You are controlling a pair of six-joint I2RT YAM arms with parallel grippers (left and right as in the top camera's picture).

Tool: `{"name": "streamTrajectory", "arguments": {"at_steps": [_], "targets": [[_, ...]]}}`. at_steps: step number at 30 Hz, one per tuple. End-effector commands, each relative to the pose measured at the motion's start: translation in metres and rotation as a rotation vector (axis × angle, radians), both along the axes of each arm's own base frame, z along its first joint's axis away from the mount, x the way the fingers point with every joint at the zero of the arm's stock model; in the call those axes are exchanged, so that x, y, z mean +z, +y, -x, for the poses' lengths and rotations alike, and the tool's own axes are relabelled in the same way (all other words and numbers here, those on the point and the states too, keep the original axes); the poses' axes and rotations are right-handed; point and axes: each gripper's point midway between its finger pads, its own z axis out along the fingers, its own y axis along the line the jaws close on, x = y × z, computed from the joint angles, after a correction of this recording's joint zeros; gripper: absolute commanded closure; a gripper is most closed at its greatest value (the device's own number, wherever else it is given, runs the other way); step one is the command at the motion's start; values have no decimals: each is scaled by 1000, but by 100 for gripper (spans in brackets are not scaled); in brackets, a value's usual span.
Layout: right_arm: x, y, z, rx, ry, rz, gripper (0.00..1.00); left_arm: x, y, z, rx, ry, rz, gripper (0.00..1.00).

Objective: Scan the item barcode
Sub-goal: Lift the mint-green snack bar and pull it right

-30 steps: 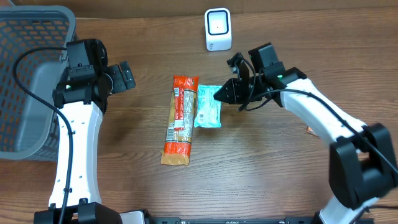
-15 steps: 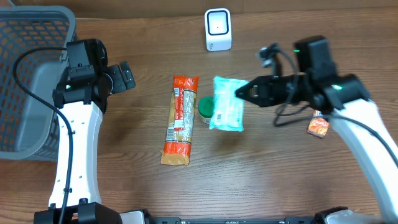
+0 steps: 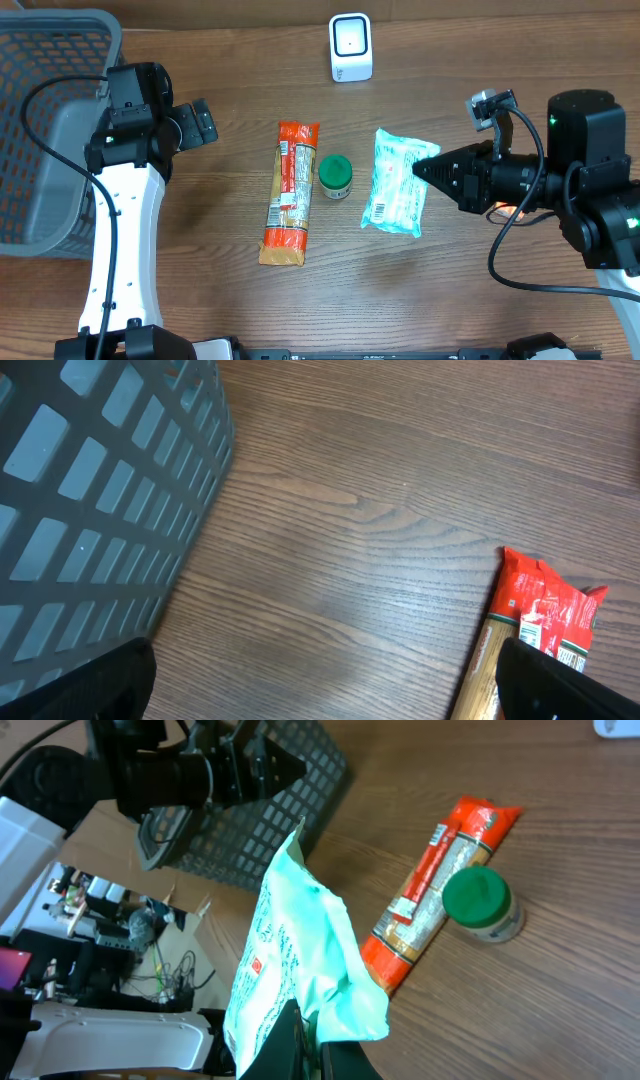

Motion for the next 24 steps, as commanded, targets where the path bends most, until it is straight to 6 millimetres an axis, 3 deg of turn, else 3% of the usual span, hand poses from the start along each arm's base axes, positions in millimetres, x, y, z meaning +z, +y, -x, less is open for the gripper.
{"name": "streamTrajectory", "arguments": {"at_steps": [1, 24], "targets": [[1, -1, 2, 1, -7, 6, 96, 1, 3, -3, -9, 1, -16, 0], [-6, -2, 7, -4, 40, 16, 96, 1, 3, -3, -9, 1, -16, 0]]}}
